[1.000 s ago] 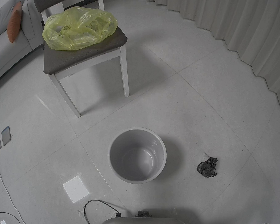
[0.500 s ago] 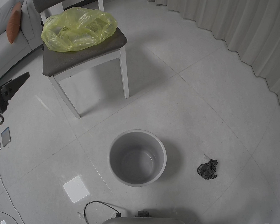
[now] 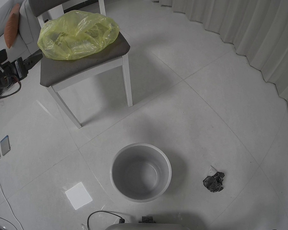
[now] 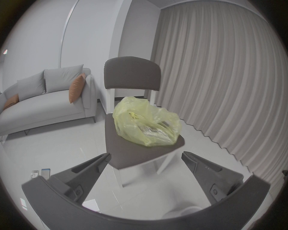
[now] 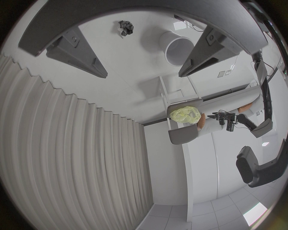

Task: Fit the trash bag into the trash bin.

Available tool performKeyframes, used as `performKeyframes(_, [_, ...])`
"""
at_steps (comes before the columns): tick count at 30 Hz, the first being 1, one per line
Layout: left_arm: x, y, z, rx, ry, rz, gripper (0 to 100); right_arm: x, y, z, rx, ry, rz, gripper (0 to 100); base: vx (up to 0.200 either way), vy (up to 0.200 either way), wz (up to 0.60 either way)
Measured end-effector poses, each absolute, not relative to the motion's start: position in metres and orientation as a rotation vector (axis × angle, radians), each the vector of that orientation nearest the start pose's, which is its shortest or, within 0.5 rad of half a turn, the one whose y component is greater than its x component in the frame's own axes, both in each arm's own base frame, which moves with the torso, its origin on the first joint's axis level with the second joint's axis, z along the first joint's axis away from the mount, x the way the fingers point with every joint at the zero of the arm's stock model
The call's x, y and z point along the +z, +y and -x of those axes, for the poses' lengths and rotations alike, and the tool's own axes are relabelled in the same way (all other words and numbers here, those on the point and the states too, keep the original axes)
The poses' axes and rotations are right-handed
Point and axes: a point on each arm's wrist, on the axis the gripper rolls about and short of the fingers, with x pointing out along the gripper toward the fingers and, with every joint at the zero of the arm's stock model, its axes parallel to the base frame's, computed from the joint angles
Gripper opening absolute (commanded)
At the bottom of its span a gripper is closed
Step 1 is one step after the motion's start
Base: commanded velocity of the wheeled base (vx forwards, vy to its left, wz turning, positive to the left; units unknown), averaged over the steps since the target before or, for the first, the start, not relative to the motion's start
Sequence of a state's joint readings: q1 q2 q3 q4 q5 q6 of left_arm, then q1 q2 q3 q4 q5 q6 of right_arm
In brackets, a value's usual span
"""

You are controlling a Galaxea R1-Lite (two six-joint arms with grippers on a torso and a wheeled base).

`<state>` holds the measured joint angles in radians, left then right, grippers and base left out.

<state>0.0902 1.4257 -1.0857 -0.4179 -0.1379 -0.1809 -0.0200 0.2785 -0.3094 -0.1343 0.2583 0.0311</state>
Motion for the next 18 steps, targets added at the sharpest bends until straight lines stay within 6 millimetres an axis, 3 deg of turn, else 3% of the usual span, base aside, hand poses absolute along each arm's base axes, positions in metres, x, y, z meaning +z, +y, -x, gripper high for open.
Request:
performKeyframes(6, [0.335,0.028,-0.291,0.004,-0.096,0.175,100,0.178,0.007,0.018,0.237,-0.168,-0.004,100,0.0,0.0,0.0])
performKeyframes(11, [0.337,0.035,-0.33,0.04,-0.101,0.183,100,0.177,0.007,0.021,0.241,-0.182,0.002,100,0.0,0.0,0.0])
performKeyframes(18, [0.338,0.044,-0.37,0.066,-0.131,0.203,100,0.173,0.009,0.024,0.245,-0.195,0.008,100,0.0,0.0,0.0])
